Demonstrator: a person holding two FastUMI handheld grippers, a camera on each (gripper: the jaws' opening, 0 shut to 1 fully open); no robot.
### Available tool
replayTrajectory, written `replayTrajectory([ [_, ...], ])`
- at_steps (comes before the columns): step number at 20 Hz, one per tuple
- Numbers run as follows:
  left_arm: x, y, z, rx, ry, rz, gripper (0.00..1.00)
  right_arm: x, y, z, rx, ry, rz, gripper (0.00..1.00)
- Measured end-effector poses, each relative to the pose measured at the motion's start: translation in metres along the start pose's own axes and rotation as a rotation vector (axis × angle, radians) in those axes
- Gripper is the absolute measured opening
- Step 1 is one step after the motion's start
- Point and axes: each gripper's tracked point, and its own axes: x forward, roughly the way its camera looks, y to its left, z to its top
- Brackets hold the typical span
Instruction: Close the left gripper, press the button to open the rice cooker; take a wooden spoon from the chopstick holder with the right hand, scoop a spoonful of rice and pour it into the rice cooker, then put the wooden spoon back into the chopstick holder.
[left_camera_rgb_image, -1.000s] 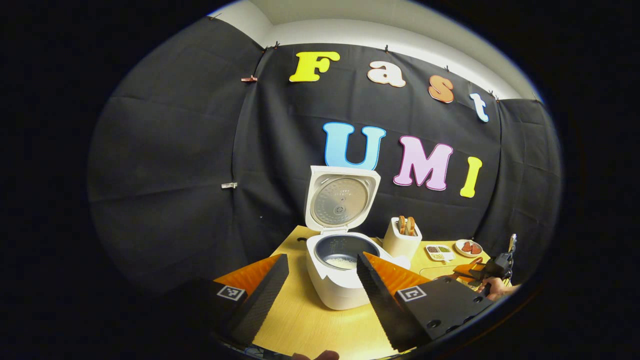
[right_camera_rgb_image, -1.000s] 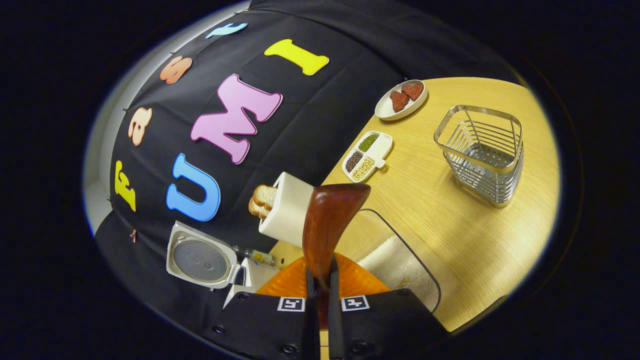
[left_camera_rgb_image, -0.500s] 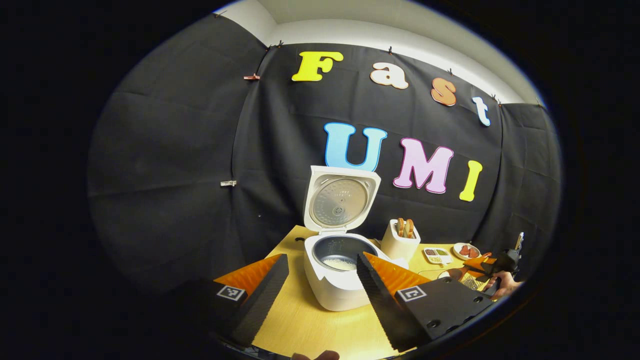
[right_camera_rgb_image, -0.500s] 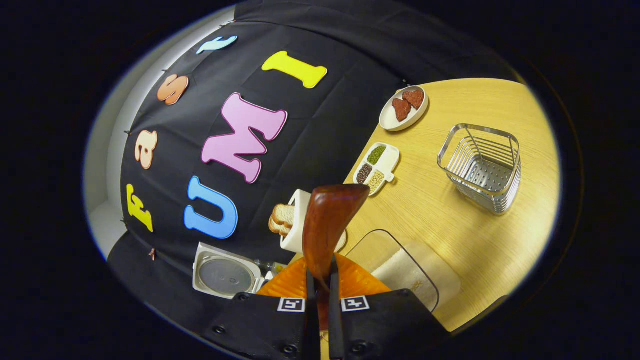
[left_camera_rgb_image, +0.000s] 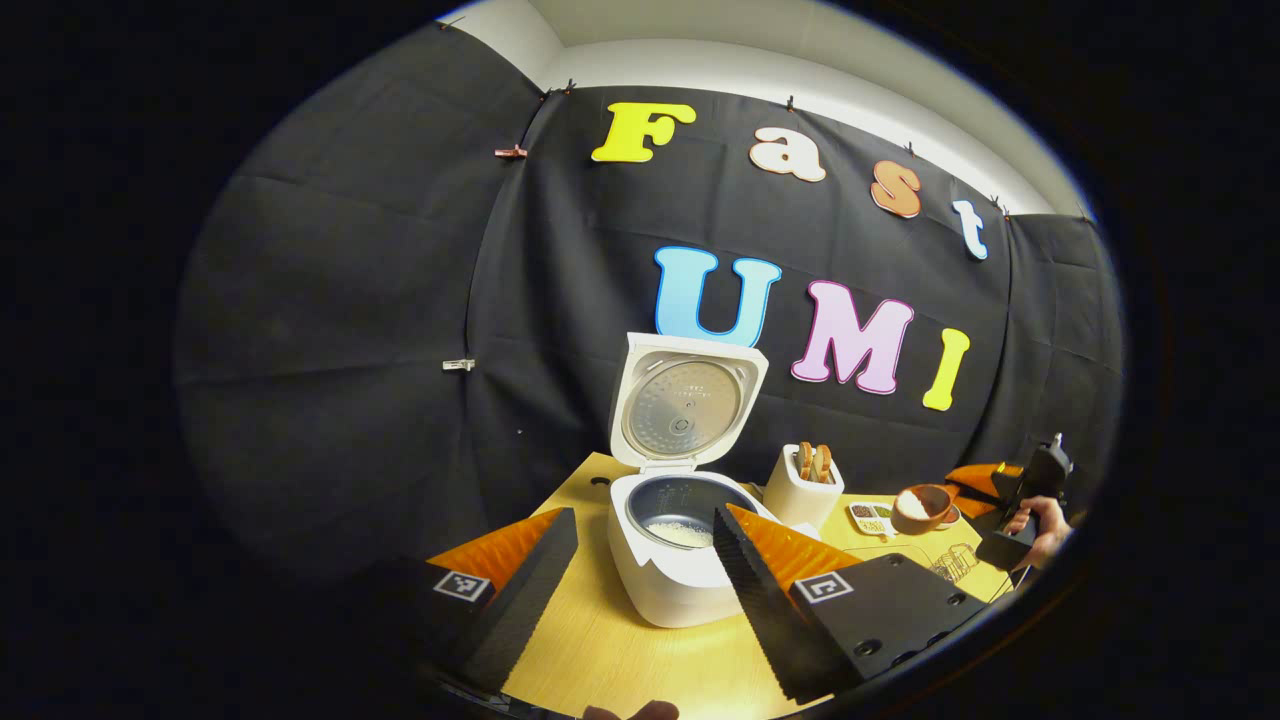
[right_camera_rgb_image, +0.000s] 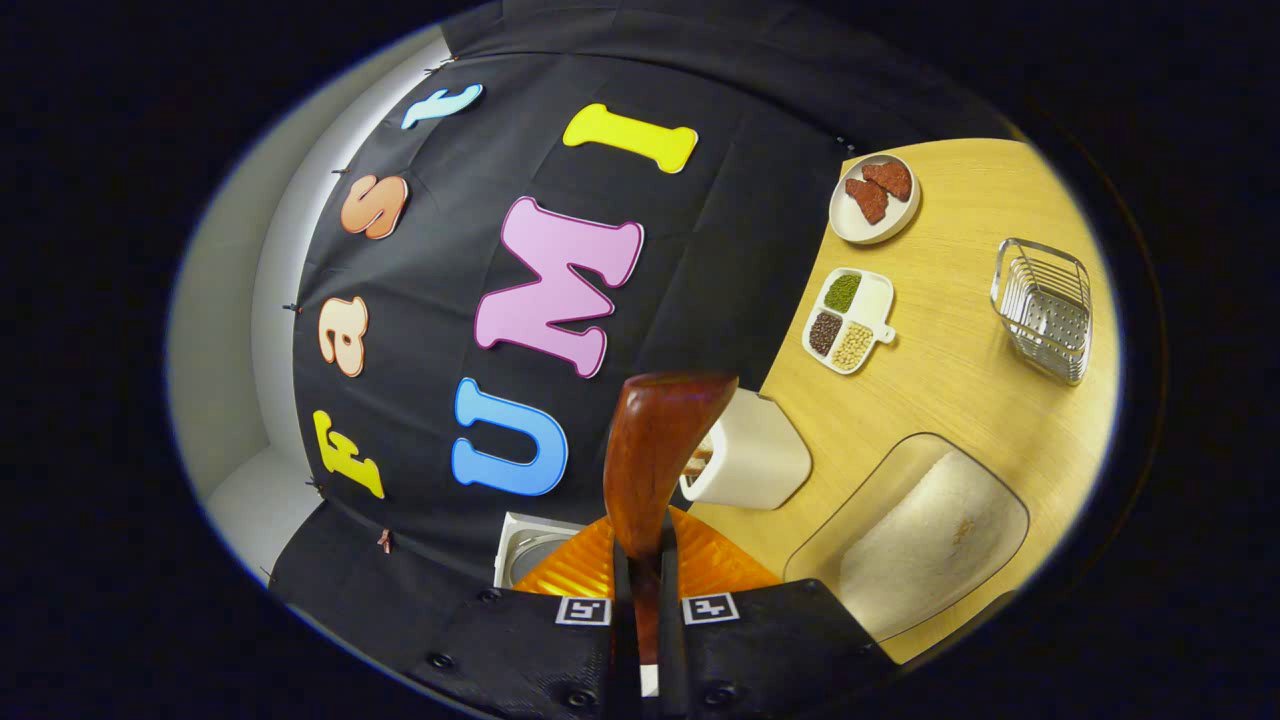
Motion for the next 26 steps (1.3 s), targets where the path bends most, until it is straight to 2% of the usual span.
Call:
replayTrajectory([
  [6, 0.0, 0.007, -0.003, -0.019, -0.009, 0.001, 0.94, 0.048, 0.072, -0.059, -0.015, 0.07, 0.068, 0.11],
  [11, -0.001, 0.016, 0.003, 0.003, -0.014, 0.013, 0.95, 0.086, 0.1, -0.123, -0.079, 0.125, 0.09, 0.11],
  [15, -0.003, 0.021, 0.001, 0.042, -0.007, 0.02, 0.95, 0.116, 0.097, -0.165, -0.214, 0.146, 0.06, 0.11],
  [18, -0.006, 0.019, 0.0, 0.026, 0.005, 0.014, 0.95, 0.139, 0.087, -0.189, -0.35, 0.156, 0.034, 0.11],
  [22, -0.008, 0.022, -0.007, 0.012, 0.019, 0.02, 0.95, 0.162, 0.082, -0.206, -0.507, 0.163, 0.014, 0.11],
  [26, -0.009, 0.032, -0.01, 0.007, 0.023, 0.037, 0.96, 0.177, 0.085, -0.216, -0.729, 0.172, 0.027, 0.11],
])
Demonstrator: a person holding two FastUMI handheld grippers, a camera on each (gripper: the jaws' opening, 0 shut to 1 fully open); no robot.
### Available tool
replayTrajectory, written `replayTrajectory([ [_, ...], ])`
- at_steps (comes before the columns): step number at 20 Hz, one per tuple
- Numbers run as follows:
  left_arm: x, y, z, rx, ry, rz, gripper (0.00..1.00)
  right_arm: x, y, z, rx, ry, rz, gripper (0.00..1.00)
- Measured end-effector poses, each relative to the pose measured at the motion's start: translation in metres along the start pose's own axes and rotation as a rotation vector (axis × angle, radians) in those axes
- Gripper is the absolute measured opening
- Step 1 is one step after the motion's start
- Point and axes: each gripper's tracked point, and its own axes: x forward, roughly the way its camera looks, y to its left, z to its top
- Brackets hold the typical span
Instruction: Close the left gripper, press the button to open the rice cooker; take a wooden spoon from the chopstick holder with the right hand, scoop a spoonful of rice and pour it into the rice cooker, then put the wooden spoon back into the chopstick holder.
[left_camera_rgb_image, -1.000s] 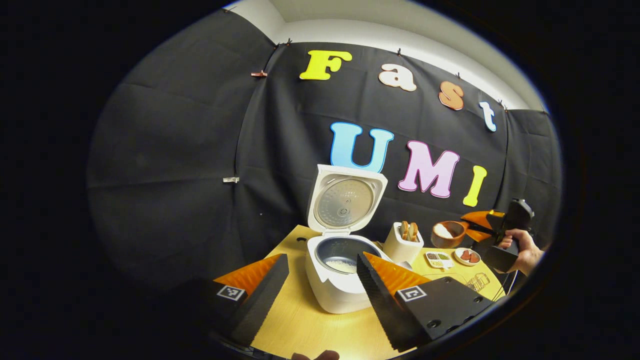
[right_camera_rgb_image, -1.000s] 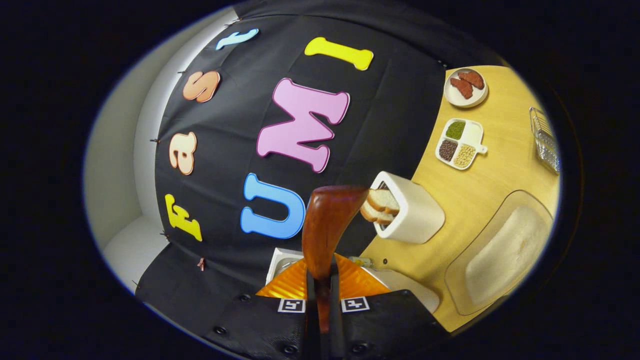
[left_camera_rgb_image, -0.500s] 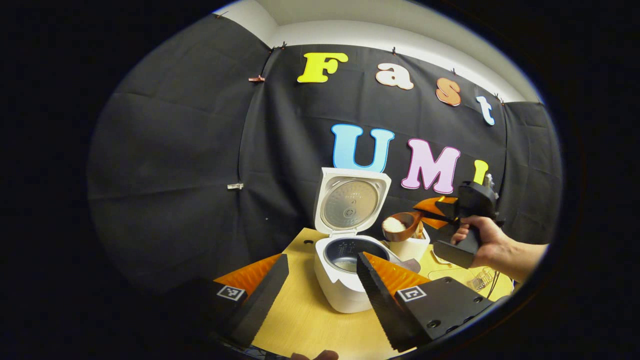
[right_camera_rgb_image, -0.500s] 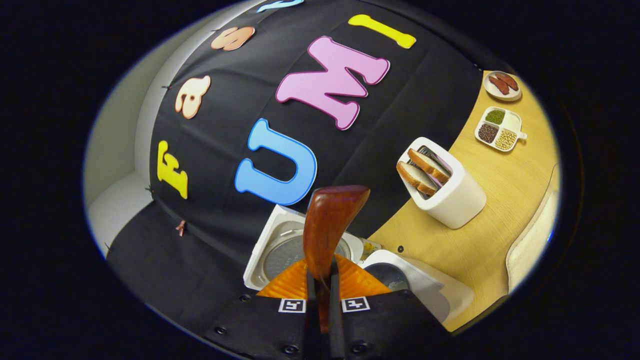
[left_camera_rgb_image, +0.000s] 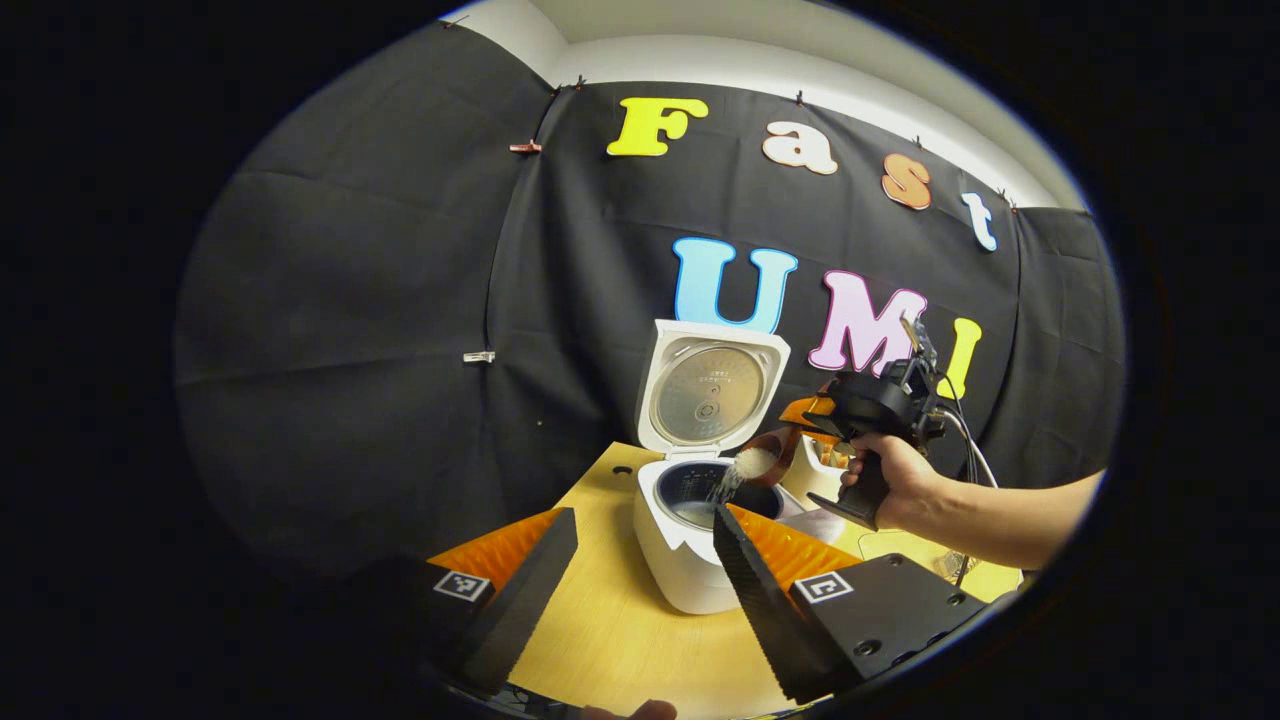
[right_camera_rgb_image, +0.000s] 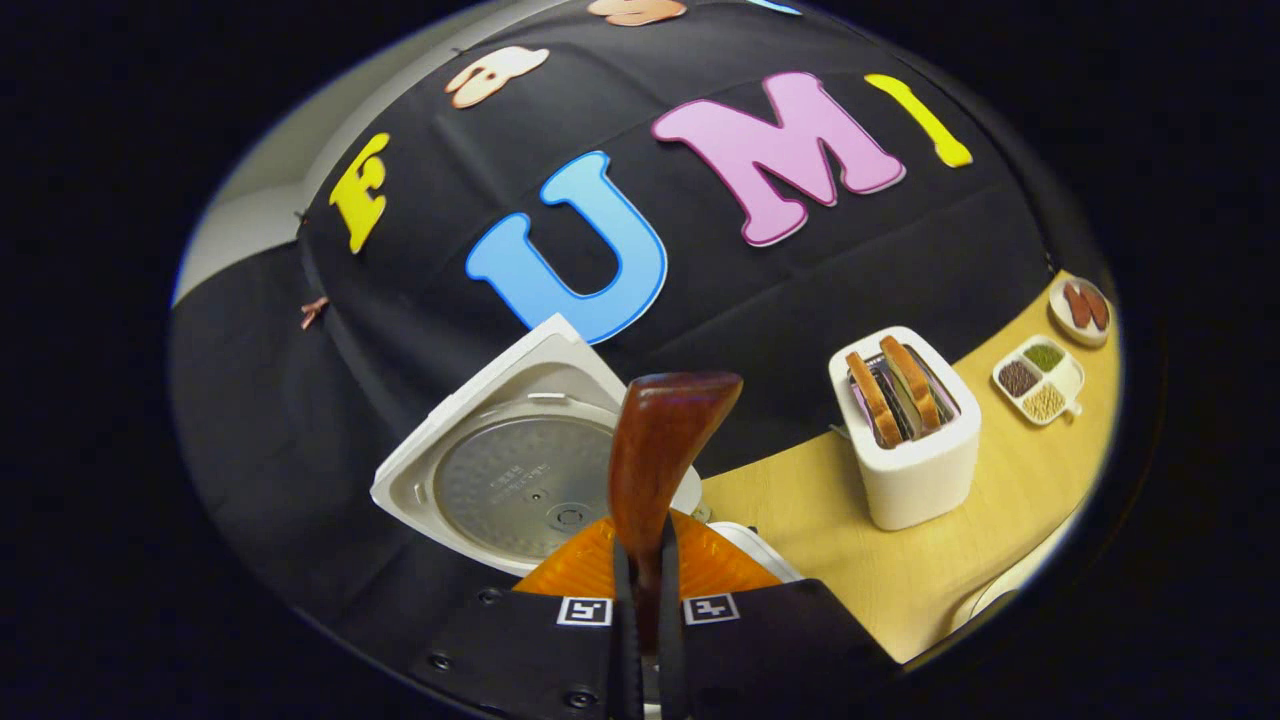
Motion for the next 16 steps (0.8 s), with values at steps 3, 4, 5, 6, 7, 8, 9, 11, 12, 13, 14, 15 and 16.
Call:
replayTrajectory([
  [3, 0.0, 0.006, -0.003, -0.017, 0.006, 0.012, 0.96, 0.008, 0.011, -0.001, -0.15, 0.007, 0.013, 0.11],
  [4, 0.0, 0.008, -0.004, -0.02, 0.007, 0.015, 0.95, 0.009, 0.014, -0.001, -0.188, 0.01, 0.019, 0.11],
  [5, 0.0, 0.01, -0.003, -0.018, 0.005, 0.019, 0.95, 0.009, 0.018, -0.004, -0.218, 0.015, 0.024, 0.11],
  [6, 0.001, 0.012, -0.003, -0.014, 0.003, 0.026, 0.95, 0.01, 0.021, -0.006, -0.244, 0.022, 0.031, 0.11],
  [7, 0.001, 0.014, -0.002, -0.01, -0.001, 0.029, 0.95, 0.011, 0.022, -0.008, -0.271, 0.026, 0.037, 0.11],
  [8, -0.001, 0.015, -0.001, -0.006, -0.004, 0.033, 0.95, 0.011, 0.023, -0.009, -0.3, 0.027, 0.043, 0.11],
  [9, -0.001, 0.015, -0.001, -0.003, -0.006, 0.033, 0.95, 0.009, 0.025, -0.009, -0.333, 0.025, 0.049, 0.11],
  [11, -0.001, 0.015, 0.001, -0.002, -0.01, 0.033, 0.95, 0.007, 0.031, -0.008, -0.41, 0.016, 0.067, 0.11],
  [12, -0.002, 0.016, -0.001, -0.004, -0.01, 0.036, 0.95, 0.006, 0.035, -0.009, -0.449, 0.014, 0.078, 0.11],
  [13, -0.002, 0.016, -0.001, -0.007, -0.01, 0.036, 0.95, 0.004, 0.037, -0.009, -0.488, 0.01, 0.091, 0.11],
  [14, -0.006, 0.016, -0.002, -0.01, -0.011, 0.038, 0.95, 0.003, 0.042, -0.009, -0.528, 0.005, 0.105, 0.11],
  [15, -0.008, 0.016, -0.003, -0.013, -0.011, 0.039, 0.95, 0.002, 0.046, -0.009, -0.571, 0.0, 0.121, 0.11],
  [16, -0.009, 0.018, -0.006, -0.015, -0.01, 0.042, 0.95, 0.001, 0.051, -0.009, -0.612, -0.005, 0.137, 0.11],
])
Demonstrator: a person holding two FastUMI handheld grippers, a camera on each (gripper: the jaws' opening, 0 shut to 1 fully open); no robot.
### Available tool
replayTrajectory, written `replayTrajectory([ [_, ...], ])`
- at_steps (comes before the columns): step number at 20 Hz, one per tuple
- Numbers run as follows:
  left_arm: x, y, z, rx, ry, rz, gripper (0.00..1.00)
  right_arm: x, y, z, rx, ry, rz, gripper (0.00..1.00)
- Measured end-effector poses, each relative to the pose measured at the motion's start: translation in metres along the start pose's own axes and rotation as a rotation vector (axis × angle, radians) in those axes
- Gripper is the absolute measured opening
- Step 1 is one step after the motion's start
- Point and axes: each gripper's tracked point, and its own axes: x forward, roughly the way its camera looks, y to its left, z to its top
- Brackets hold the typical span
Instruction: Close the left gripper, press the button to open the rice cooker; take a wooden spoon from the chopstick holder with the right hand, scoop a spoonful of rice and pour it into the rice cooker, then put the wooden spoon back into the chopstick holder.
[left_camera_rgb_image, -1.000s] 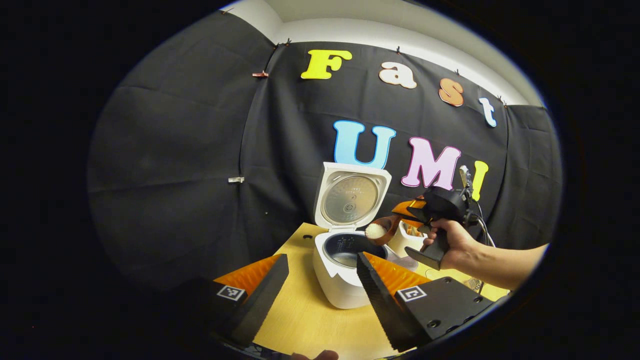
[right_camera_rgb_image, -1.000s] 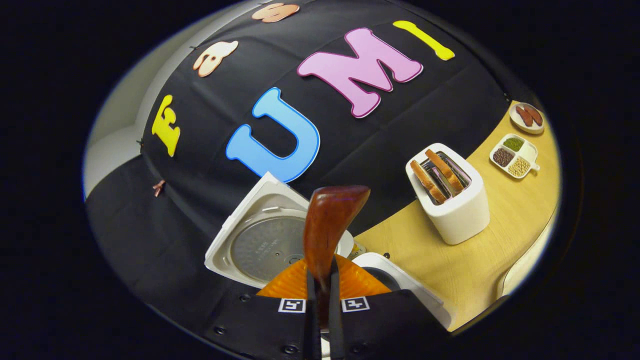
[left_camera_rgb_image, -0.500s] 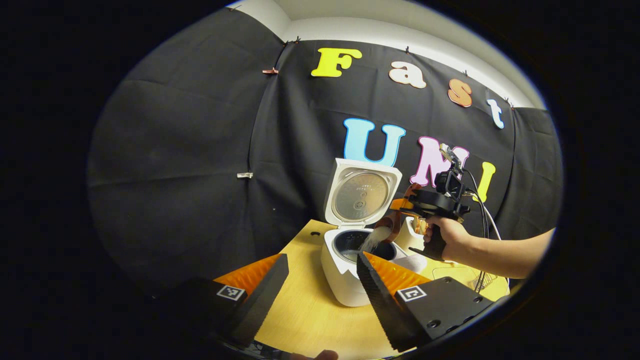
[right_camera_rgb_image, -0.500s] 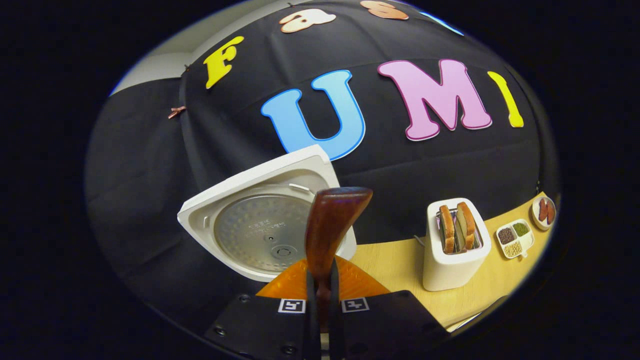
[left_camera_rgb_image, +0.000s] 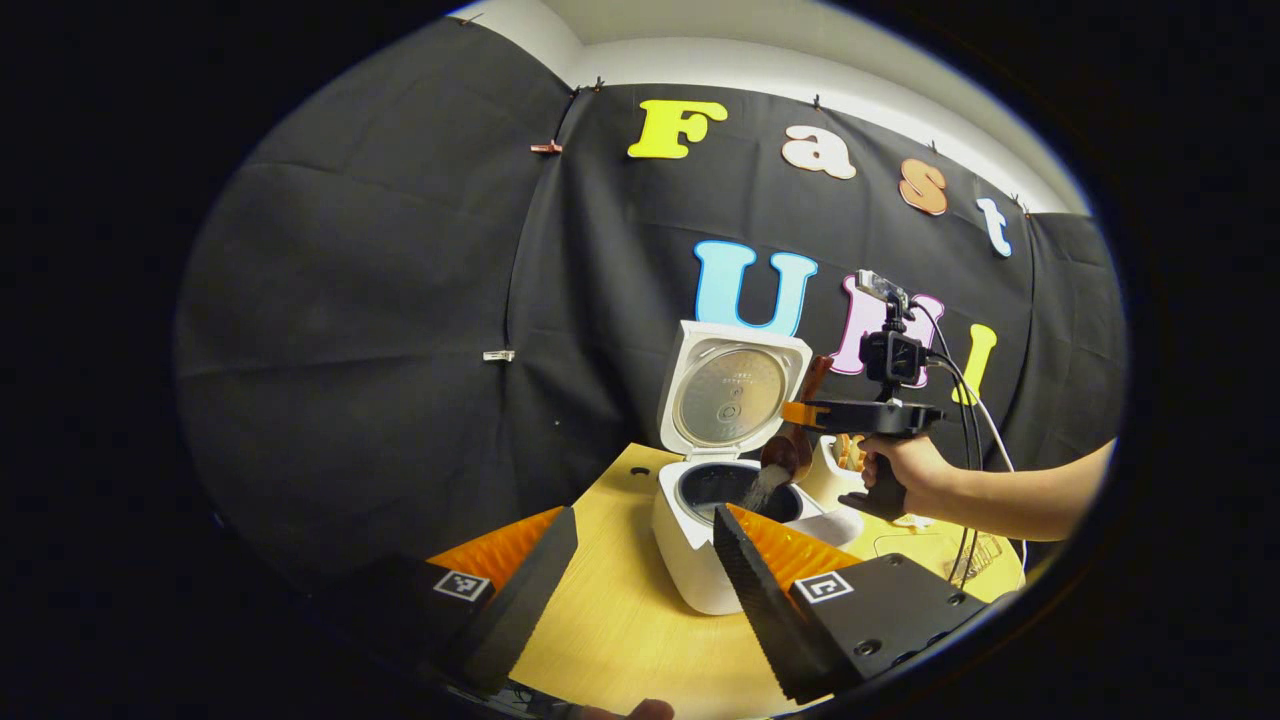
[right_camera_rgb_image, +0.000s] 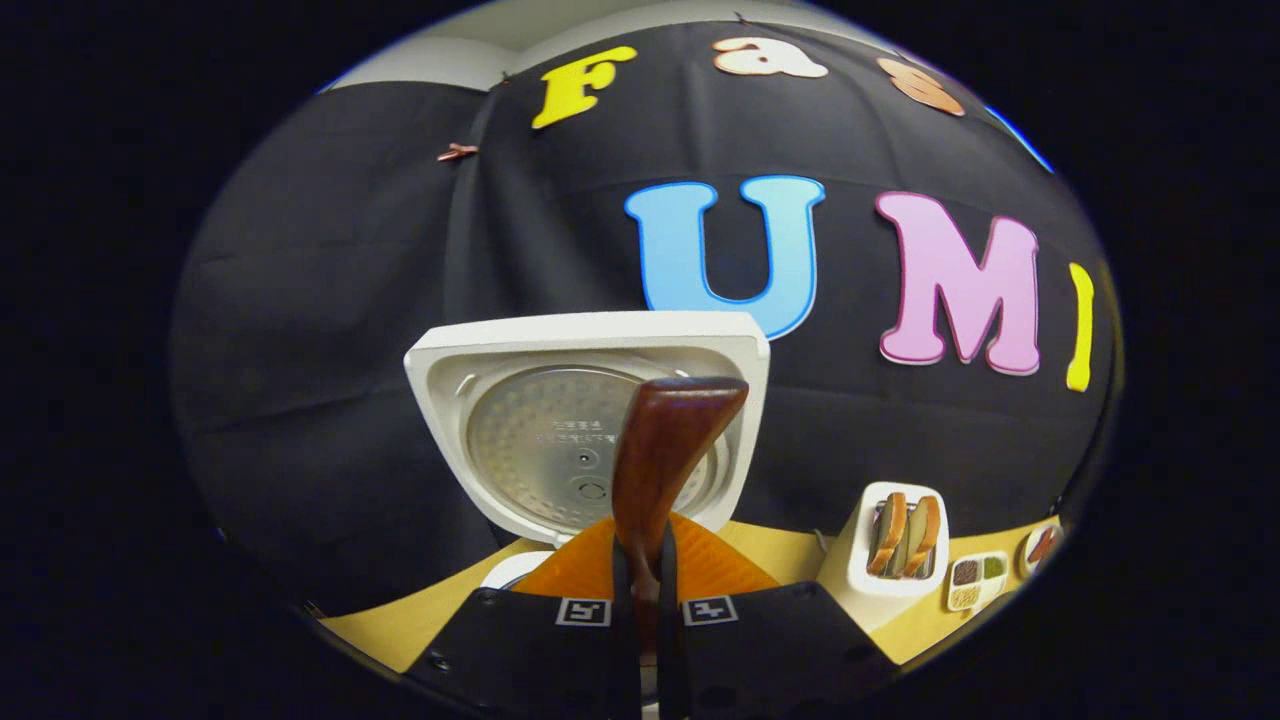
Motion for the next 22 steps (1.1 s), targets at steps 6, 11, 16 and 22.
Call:
replayTrajectory([
  [6, -0.002, 0.001, 0.001, -0.007, -0.009, 0.008, 0.95, -0.008, 0.031, 0.012, -0.277, -0.041, 0.096, 0.11],
  [11, -0.005, -0.002, 0.0, -0.001, -0.012, 0.006, 0.95, -0.019, 0.055, 0.015, -0.444, -0.074, 0.152, 0.11],
  [16, -0.009, -0.004, -0.002, 0.006, -0.018, 0.004, 0.95, -0.028, 0.061, 0.017, -0.342, -0.046, 0.178, 0.11],
  [22, -0.014, -0.019, 0.002, 0.018, -0.038, -0.014, 0.95, -0.066, 0.029, 0.057, 0.129, -0.061, 0.16, 0.11],
])
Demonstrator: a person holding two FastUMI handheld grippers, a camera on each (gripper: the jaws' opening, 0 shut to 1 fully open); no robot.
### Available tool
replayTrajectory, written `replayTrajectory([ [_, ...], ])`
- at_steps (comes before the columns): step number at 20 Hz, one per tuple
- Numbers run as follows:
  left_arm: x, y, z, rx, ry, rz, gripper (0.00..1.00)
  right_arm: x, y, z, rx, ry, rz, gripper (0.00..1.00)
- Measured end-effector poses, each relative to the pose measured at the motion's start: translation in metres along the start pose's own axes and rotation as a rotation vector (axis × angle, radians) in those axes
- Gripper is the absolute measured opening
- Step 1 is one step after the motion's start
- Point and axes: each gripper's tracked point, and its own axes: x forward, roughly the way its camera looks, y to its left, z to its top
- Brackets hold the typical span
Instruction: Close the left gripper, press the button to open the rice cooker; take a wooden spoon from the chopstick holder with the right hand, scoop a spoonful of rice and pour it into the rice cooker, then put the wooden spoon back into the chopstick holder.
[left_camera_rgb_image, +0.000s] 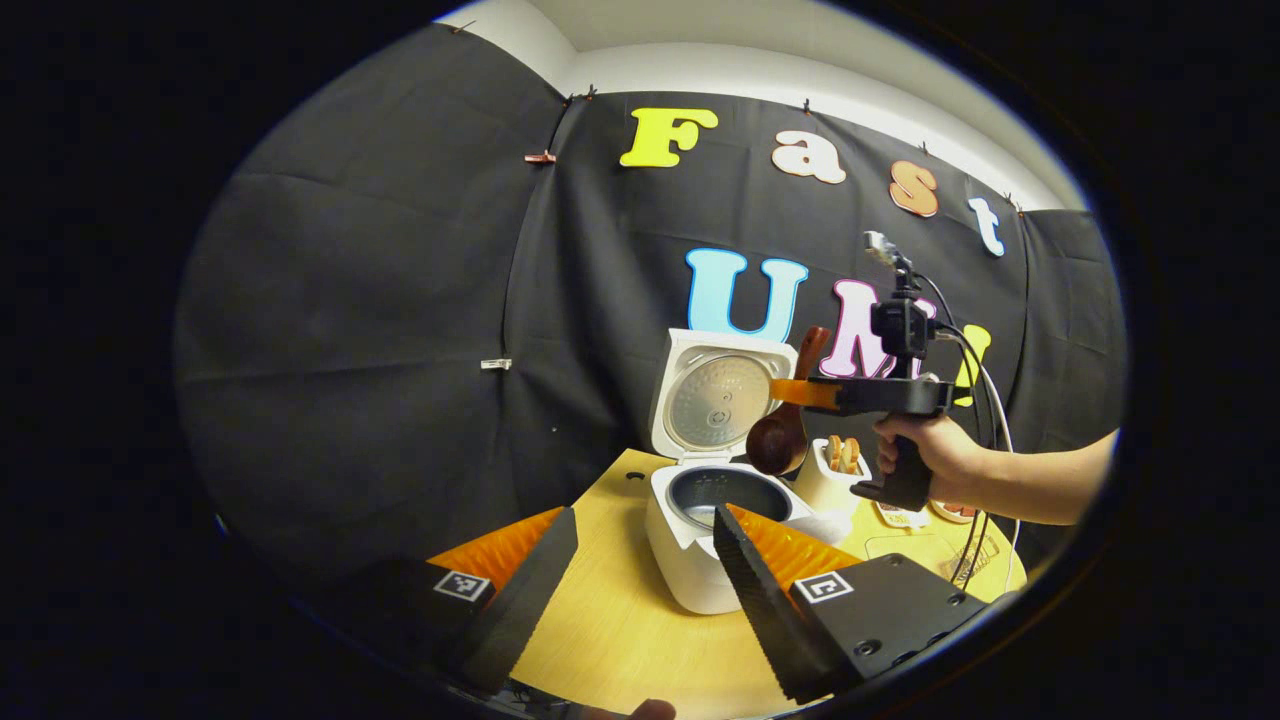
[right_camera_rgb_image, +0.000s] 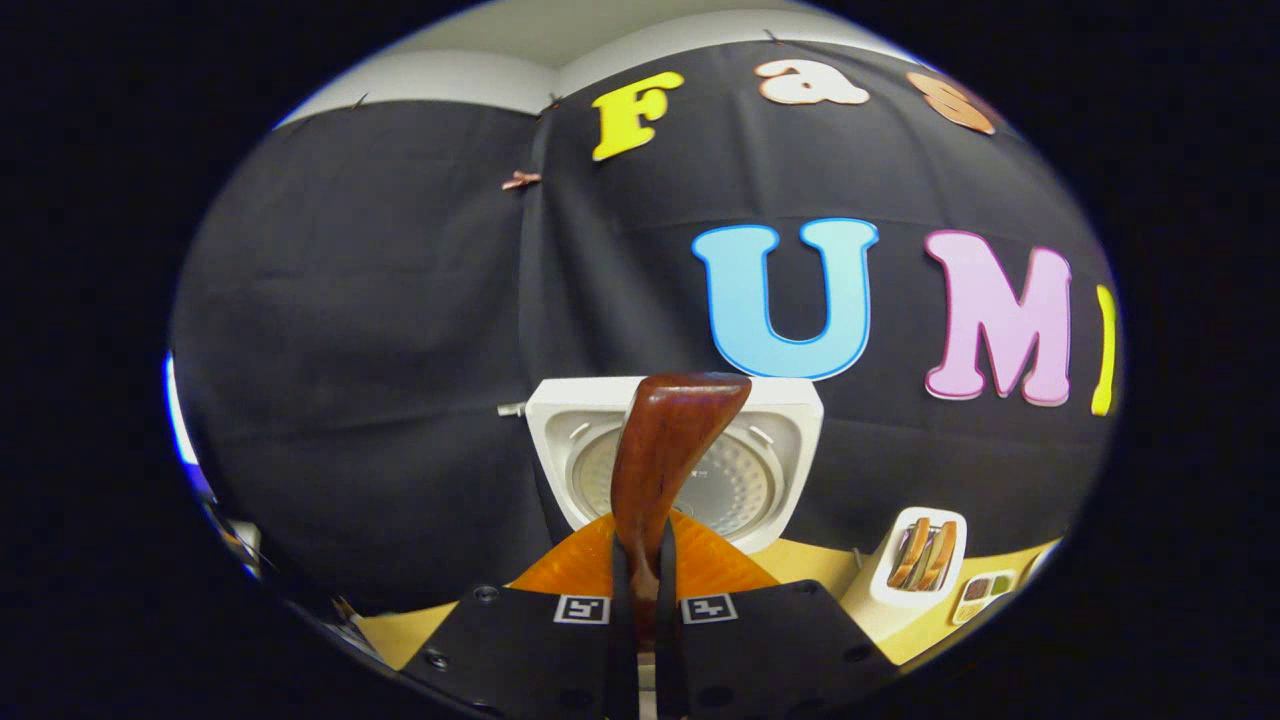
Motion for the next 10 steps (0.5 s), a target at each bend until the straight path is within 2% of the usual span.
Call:
replayTrajectory([
  [4, -0.003, -0.021, 0.01, 0.016, -0.023, -0.032, 0.95, -0.05, -0.037, 0.038, 0.127, -0.08, -0.056, 0.11],
  [10, -0.002, -0.05, 0.024, 0.013, -0.045, -0.077, 0.95, -0.158, -0.125, 0.08, 0.138, -0.184, -0.218, 0.11],
])
